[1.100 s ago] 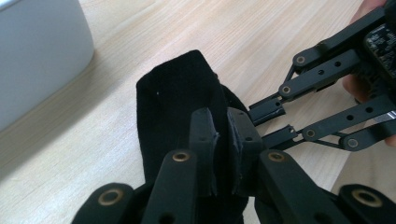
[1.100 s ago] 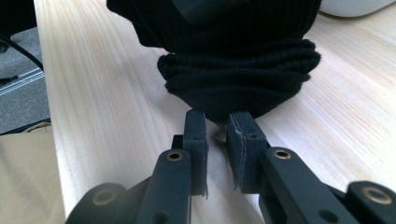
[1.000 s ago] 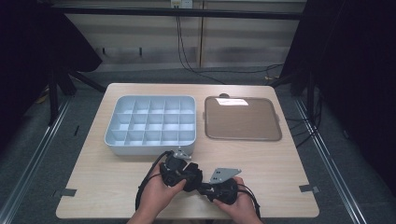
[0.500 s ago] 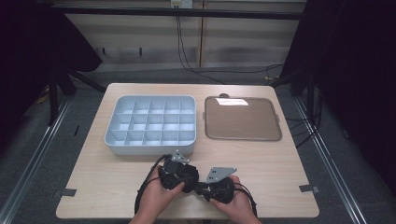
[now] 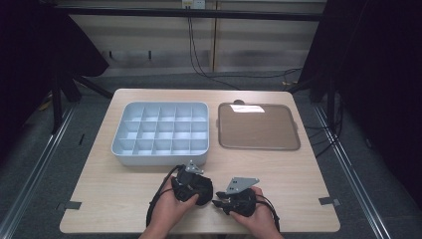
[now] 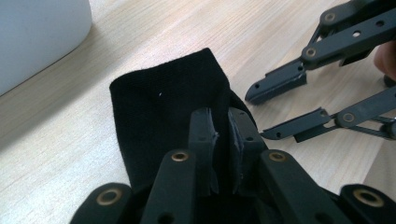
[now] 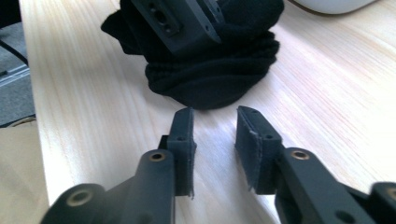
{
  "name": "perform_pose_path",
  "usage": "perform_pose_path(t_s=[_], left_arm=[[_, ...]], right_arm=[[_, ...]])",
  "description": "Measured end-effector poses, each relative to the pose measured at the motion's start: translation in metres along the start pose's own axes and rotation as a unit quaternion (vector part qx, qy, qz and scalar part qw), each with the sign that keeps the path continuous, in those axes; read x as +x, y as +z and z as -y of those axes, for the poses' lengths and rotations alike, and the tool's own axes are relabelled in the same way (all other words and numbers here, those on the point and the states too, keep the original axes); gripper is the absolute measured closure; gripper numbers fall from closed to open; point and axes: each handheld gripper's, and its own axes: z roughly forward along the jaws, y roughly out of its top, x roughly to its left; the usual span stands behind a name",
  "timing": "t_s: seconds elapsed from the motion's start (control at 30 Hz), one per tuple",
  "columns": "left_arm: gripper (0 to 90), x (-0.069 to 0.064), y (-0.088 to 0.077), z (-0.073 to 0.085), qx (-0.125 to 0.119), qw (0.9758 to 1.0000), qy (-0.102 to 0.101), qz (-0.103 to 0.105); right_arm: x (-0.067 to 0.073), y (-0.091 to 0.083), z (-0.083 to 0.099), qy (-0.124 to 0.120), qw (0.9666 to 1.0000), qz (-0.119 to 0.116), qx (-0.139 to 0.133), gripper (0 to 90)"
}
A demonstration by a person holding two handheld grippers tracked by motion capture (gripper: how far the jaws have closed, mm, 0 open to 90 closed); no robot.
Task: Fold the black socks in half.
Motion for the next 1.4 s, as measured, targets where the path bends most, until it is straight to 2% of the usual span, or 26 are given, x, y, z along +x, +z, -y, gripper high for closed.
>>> perform_pose_path(t_s=[0.13, 0.2, 0.3, 0.47, 0.6, 0.93, 0.97, 1.0, 1.17, 1.4], left_arm=[[81.2, 0.001, 0.003, -0.001, 0.000, 1.0000, 0.001, 0.001], [81.4, 0.000, 0.004, -0.001, 0.001, 1.0000, 0.007, 0.001], [81.6, -0.001, 0.007, -0.002, -0.003, 1.0000, 0.001, -0.001], [81.9, 0.000, 0.007, -0.003, 0.001, 1.0000, 0.000, 0.000], [81.7, 0.000, 0.006, -0.003, 0.003, 1.0000, -0.001, -0.001], [69.7, 0.003, -0.008, -0.007, -0.006, 0.9999, -0.014, -0.004], [68.5, 0.004, -0.010, -0.008, -0.005, 0.9999, -0.010, -0.004], [67.3, 0.004, -0.012, -0.008, -0.015, 0.9997, -0.020, -0.004], [62.8, 0.008, -0.020, -0.010, -0.029, 0.9992, -0.026, -0.005], [59.1, 0.011, -0.028, -0.010, -0.036, 0.9989, -0.029, -0.010]], right_arm=[[-0.001, -0.004, 0.002, -0.005, 0.9999, 0.009, 0.004, 61.1], [-0.002, -0.007, 0.003, -0.001, 0.9999, 0.012, 0.002, 58.8], [-0.005, -0.012, 0.005, 0.005, 0.9998, 0.019, -0.001, 55.9], [-0.010, -0.019, 0.009, 0.017, 0.9994, 0.028, -0.005, 54.3], [-0.011, -0.020, 0.010, 0.017, 0.9993, 0.032, -0.002, 54.1], [-0.010, -0.016, 0.010, 0.015, 0.9995, 0.026, 0.002, 53.7], [-0.010, -0.016, 0.010, 0.015, 0.9995, 0.026, 0.001, 53.7], [-0.010, -0.016, 0.010, 0.015, 0.9996, 0.026, 0.001, 53.7], [-0.010, -0.015, 0.010, 0.015, 0.9996, 0.026, 0.002, 53.7], [-0.008, -0.012, 0.009, 0.011, 0.9997, 0.023, 0.005, 53.8]])
